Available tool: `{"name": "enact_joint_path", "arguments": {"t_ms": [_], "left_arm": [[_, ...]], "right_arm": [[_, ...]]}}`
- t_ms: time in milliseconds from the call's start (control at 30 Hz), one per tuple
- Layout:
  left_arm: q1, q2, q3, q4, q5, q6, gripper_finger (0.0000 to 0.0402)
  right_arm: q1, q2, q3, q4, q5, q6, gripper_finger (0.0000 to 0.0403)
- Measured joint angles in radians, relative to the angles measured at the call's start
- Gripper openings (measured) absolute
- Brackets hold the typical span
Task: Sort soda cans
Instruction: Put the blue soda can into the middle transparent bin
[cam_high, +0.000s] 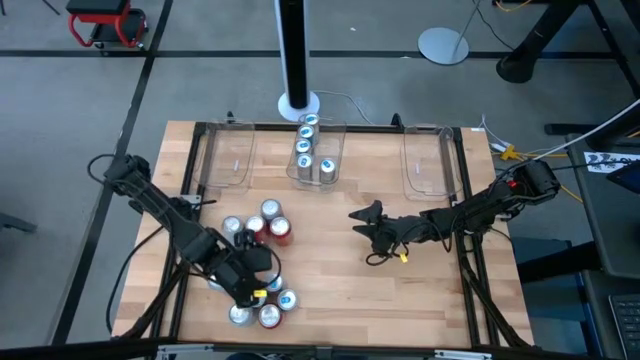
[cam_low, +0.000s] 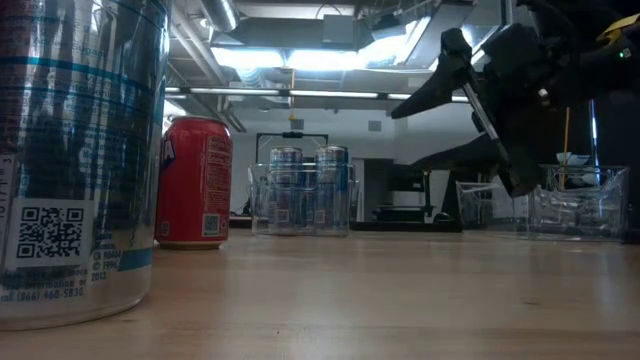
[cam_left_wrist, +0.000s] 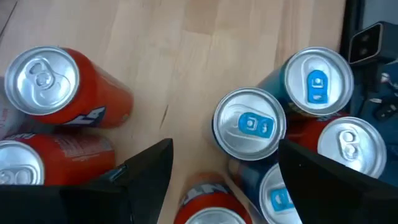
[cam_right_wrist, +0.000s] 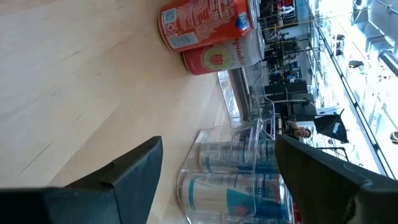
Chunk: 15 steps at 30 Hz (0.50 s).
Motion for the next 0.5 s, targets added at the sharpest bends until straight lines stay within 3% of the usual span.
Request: {"name": "enact_joint_path", "arguments": {"t_ms": [500], "left_arm": [[0.03, 0.051, 0.0, 0.078, -0.002, 0.078, 0.0276]], "right_arm": [[0.0, 0.0, 0.0, -0.037, 0.003, -0.023, 0.031]]}}
